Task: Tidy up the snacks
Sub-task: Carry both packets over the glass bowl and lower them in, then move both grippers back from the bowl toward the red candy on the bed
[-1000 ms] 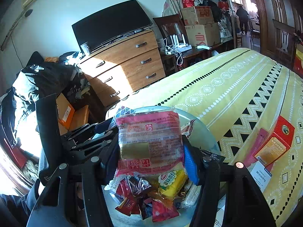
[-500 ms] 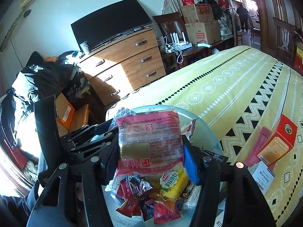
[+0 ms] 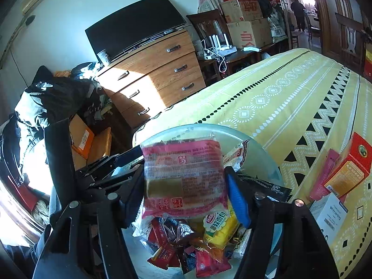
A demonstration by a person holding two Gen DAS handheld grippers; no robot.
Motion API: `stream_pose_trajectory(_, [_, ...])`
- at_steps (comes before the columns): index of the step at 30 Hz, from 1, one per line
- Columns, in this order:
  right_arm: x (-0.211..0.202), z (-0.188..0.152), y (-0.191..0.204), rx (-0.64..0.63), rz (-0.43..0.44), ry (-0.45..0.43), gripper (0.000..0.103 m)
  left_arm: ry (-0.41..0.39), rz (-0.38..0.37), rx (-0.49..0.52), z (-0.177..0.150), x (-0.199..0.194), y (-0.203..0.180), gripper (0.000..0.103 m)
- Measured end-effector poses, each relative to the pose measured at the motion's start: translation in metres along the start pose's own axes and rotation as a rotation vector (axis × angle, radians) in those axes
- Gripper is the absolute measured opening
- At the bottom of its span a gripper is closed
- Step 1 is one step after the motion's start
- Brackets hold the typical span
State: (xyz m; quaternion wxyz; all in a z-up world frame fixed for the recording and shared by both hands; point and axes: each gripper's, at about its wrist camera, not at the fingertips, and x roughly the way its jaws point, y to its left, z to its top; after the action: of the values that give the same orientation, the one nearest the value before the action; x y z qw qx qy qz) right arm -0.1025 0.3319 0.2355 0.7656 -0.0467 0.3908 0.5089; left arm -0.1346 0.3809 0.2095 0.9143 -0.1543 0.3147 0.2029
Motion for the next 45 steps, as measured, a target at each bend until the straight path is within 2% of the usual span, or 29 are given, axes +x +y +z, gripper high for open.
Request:
stream_pose_trajectory(4, [-0.001,0.000,0.000,0.002,0.000,-0.007,0.075,0.005,0.003,-0.012,0.001,0.002,0.005,0.071])
stream_pose_trajectory(6, [-0.002,0.002,0.001,0.005,0.002,-0.011,0.076,0.012,0.006,-0.022,0.000,0.004,0.006,0.082])
stream_pose_trajectory(9, [-0.002,0.004,0.002,0.001,-0.003,-0.012,0.082,0.023,0.008,-0.043,0.001,0.007,0.009,0.100])
stream_pose_trajectory(18, [0.004,-0.008,-0.001,0.015,-0.002,0.014,0.084,0.076,0.000,-0.075,-0.007,0.019,0.015,0.103])
stream_pose_trajectory(24, [-0.014,-0.034,0.003,-0.022,-0.070,-0.037,0.084,0.069,-0.021,-0.091,-0.010,0.015,0.018,0.103])
stream_pose_trajectory(27, [-0.034,-0.060,0.008,-0.064,-0.118,-0.079,0.086,0.055,-0.053,-0.093,-0.012,0.009,0.016,0.103])
stream_pose_trajectory(29, [-0.048,-0.081,0.009,-0.065,-0.138,-0.096,0.091,0.046,-0.079,-0.085,-0.012,0.006,0.013,0.103])
stream_pose_trajectory(32, [-0.068,-0.119,0.003,-0.024,-0.143,-0.088,0.091,0.014,-0.117,-0.060,-0.015,-0.004,0.003,0.103])
stream_pose_trajectory(36, [-0.096,-0.178,-0.015,0.059,-0.168,-0.067,0.091,-0.022,-0.208,-0.058,-0.019,-0.019,-0.015,0.103])
stream_pose_trajectory(40, [-0.122,-0.239,-0.035,0.128,-0.240,-0.027,0.091,-0.048,-0.310,0.001,-0.028,-0.040,-0.057,0.103])
stream_pose_trajectory(42, [-0.132,-0.264,-0.045,0.163,-0.276,-0.010,0.091,-0.050,-0.380,0.070,-0.036,-0.051,-0.088,0.103])
stream_pose_trajectory(45, [-0.151,-0.298,-0.066,0.244,-0.307,0.008,0.091,-0.003,-0.464,0.209,-0.052,-0.059,-0.139,0.103])
